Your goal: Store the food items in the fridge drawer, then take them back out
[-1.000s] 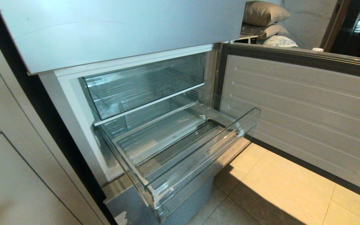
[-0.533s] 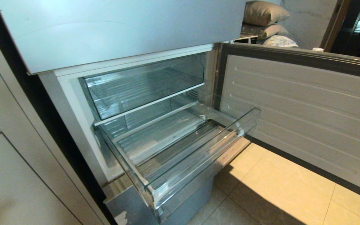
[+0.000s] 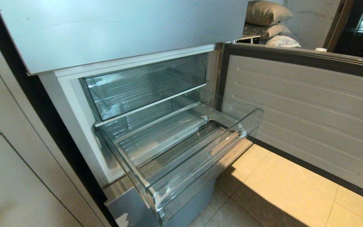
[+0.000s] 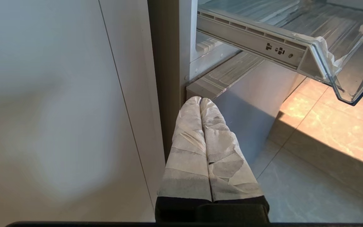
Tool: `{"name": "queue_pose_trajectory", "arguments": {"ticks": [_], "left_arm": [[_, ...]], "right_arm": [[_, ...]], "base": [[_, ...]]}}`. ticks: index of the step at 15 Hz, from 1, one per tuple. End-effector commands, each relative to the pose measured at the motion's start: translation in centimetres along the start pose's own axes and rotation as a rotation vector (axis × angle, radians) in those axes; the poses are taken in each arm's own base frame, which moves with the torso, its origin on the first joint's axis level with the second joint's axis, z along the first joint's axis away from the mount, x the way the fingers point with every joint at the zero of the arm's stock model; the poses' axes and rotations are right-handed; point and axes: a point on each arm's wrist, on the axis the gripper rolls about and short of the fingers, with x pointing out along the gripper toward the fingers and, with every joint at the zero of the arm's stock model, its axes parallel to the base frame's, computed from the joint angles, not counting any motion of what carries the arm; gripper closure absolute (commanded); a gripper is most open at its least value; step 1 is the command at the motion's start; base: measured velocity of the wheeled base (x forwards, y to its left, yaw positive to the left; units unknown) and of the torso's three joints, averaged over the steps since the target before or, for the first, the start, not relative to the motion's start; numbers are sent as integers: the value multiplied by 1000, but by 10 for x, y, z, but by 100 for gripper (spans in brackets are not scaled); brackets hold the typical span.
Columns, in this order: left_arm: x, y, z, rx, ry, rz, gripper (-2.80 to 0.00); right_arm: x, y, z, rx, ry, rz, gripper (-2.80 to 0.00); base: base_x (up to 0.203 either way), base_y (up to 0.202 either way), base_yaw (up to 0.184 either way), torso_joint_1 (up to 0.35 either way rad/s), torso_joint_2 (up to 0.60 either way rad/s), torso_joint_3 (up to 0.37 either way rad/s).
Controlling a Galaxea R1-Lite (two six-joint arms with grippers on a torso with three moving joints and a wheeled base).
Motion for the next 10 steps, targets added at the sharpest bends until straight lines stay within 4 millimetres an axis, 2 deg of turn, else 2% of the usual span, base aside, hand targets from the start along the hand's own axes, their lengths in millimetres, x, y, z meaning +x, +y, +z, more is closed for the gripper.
{"name": "queue_pose_trajectory", "arguments": {"ticks": [1, 5, 10], "left_arm": [[0, 0, 0, 0, 0, 1, 0], [0, 0, 0, 0, -1, 1, 0], [0, 0, 0, 0, 0, 1, 0]], "right_arm": [[56, -35, -33, 7, 87, -91, -280], [99, -78, -80, 40, 242, -72, -280], [148, -118, -155, 75, 467, -22, -280]], "base": [[0, 0, 0, 0, 0, 0], [0, 0, 0, 0, 0, 0], [0, 0, 0, 0, 0, 0]]}}
